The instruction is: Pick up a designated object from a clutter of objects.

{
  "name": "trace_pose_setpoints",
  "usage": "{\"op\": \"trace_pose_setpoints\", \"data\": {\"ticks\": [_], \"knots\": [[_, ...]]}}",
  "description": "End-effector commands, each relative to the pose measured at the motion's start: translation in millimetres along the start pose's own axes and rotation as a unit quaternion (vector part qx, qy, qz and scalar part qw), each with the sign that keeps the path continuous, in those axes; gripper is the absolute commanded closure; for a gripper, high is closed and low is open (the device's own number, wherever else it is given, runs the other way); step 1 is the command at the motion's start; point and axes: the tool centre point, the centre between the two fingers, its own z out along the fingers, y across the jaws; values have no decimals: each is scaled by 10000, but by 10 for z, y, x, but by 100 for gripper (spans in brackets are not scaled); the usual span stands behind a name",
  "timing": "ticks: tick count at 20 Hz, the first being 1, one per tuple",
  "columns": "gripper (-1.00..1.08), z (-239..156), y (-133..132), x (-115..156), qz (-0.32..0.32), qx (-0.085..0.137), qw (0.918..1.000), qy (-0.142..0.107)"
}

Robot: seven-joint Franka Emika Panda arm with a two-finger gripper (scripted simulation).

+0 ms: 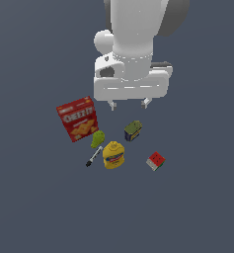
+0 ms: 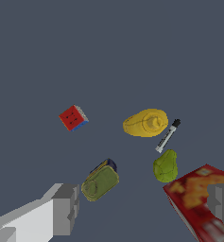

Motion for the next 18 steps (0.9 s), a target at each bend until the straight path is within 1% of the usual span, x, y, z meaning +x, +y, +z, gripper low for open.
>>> {"op": "trace_pose_setpoints", "data": {"ticks": [1,6,10,14,18], "knots": [[-92,63,-14,-10,107,-6,9999,-5],[-92,249,-54,-46,439,-26,9990,-14],[-92,450,-98,-96,802,-47,9968,-22],[-92,685,-151,-169,1230,-70,9924,-30],[-92,915,-203,-256,1659,-92,9861,-35]]}}
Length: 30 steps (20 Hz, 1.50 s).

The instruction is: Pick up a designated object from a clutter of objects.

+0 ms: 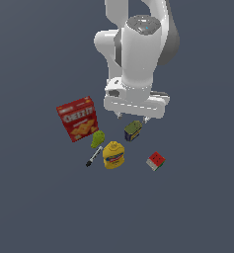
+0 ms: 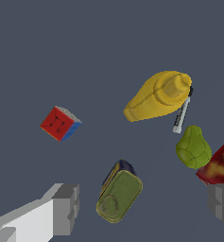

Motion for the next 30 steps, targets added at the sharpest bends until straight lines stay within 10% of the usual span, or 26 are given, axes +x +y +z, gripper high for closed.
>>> {"op": "trace_pose_setpoints", "data": {"ticks": [1,30], "knots": [[-92,144,-17,-65,277,-13,9996,-1],[-92,1340,-60,-936,2823,-88,9593,-28]]}}
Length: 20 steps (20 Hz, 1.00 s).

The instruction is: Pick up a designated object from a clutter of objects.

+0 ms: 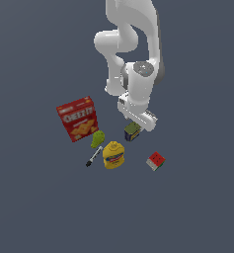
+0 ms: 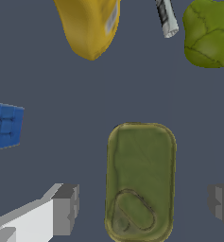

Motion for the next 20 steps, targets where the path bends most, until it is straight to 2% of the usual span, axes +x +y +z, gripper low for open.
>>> {"op": "trace_pose_setpoints", "data": {"ticks": [1,11,20], "knots": [[-92,36,21,-31,99,1,10000,0],[-92,98,35,-52,148,-2,9999,-3],[-92,425,44,-60,161,1,9999,-5]]}}
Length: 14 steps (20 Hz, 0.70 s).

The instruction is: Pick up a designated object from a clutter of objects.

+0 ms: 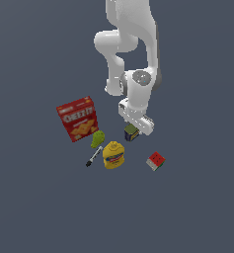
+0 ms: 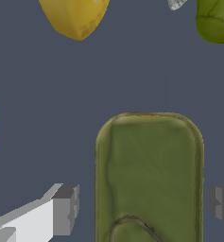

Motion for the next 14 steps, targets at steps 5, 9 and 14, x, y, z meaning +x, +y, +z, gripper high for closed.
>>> {"op": "trace_pose_setpoints", "data": {"ticks": [5,9,14], "knots": [[-92,164,1,-1,6,2,10000,2],[108,173,1,-1,6,2,10000,2],[108,173,1,-1,6,2,10000,2]]}}
